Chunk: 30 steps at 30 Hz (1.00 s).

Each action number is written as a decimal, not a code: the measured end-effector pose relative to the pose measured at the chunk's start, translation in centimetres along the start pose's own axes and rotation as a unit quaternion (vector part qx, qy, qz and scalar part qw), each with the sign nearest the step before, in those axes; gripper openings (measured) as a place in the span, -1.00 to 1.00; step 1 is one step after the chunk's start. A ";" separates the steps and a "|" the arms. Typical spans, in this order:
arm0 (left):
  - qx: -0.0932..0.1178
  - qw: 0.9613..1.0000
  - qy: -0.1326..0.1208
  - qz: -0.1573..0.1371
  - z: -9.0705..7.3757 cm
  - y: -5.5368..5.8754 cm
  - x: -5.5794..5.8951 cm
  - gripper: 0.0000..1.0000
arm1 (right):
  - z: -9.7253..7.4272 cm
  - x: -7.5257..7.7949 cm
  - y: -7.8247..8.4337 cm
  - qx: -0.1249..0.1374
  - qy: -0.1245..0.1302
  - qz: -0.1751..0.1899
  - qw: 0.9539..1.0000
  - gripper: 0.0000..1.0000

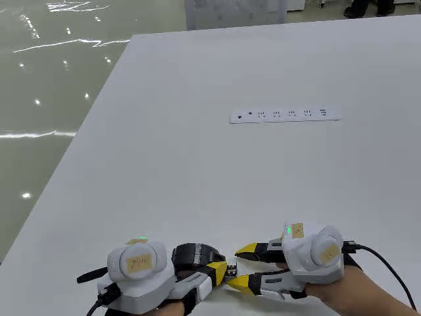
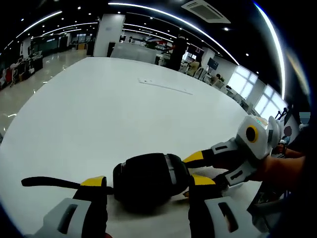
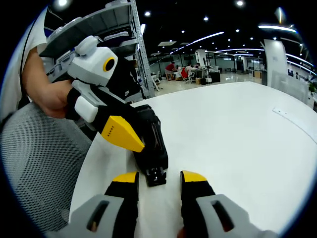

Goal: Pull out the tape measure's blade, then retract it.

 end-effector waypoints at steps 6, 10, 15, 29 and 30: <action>-0.008 1.000 0.014 0.016 -0.7 0.1 -0.7 0.31 | -1.0 -0.1 0.2 -0.005 0.007 0.017 1.000 -0.19; -0.013 0.999 0.022 0.026 -1.0 0.0 -0.9 0.31 | -1.8 -0.2 0.0 -0.003 0.009 0.019 1.000 -0.13; -0.020 0.998 0.035 0.043 -1.6 -0.3 -1.0 0.31 | -2.6 -0.3 0.0 -0.005 0.014 0.021 1.000 -0.11; -0.023 0.992 0.074 0.101 -3.5 -1.4 -1.8 0.31 | -5.4 -0.3 -0.1 -0.006 0.034 0.033 0.999 -0.03; -0.020 0.991 0.076 0.108 -3.6 -1.5 -1.8 0.31 | -5.6 -0.3 0.0 -0.006 0.036 0.035 0.999 -0.02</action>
Point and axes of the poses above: the centre of the closed fingertips' face, and the gripper's own axes: z roughly forward along the fingers, x roughly to its right, y roughly out of its underside, the point moved 5 cm from there along -z, roughly backward along the fingers, and after that the axes turned 1 degree about -z, right-handed, at the moved point
